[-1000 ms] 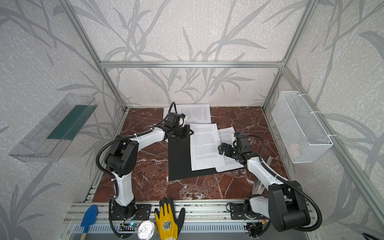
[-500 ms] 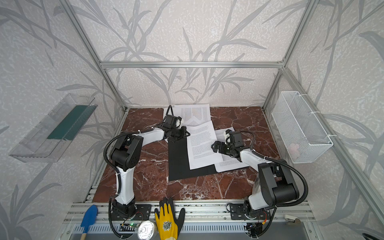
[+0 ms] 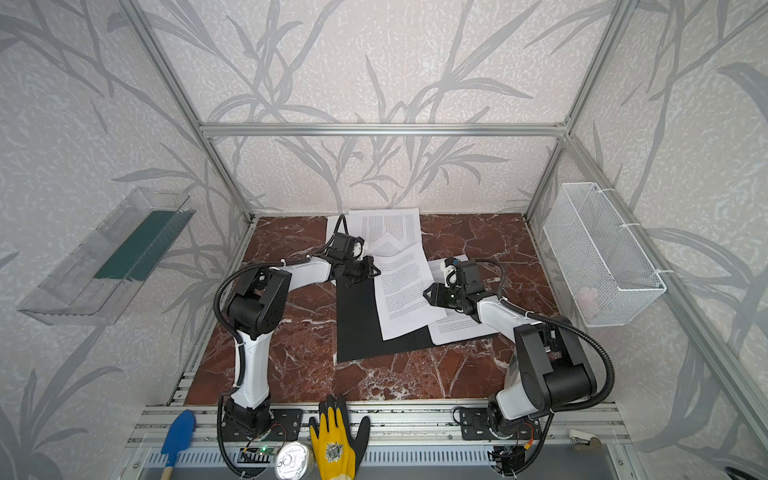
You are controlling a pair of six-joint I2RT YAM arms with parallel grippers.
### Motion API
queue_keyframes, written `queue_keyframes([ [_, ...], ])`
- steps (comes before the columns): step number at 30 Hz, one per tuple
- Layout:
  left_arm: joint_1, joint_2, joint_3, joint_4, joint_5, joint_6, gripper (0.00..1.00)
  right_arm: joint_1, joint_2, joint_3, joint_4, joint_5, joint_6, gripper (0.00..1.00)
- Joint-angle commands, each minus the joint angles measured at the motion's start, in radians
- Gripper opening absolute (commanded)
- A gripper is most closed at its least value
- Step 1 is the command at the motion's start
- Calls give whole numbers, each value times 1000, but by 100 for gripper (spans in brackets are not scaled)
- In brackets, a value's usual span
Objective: Put the files into the folder
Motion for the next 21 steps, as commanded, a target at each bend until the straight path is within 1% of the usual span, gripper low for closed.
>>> queue_keyframes([
  [1, 4, 4, 13, 25, 26, -4, 0, 1, -36, 16, -4, -1, -10, 28],
  [5, 4, -15, 12, 39, 47, -23, 0, 1, -62, 15, -35, 8, -17, 2],
  [7, 4, -29, 12, 49, 57, -35, 1, 1, -76, 18, -53, 13, -19, 0],
  [9, 4, -40, 15, 56, 67, -49, 8, 1, -93, 15, -66, 14, -17, 0],
  [12, 5, -72, 8, 75, 77, -73, 27, 1, -125, 25, -112, 38, -13, 0],
  [15, 4, -141, -30, 110, 93, -94, 47, -9, -162, 40, -171, 63, -20, 0],
  [18, 3, -252, -96, 123, 72, -103, 88, -20, -196, 46, -205, 89, -28, 0],
  [19, 3, -298, -125, 122, 65, -103, 99, -23, -203, 51, -222, 103, -39, 0],
  [21, -5, -399, -195, 136, 47, -109, 99, -32, -208, 65, -257, 131, -51, 0],
])
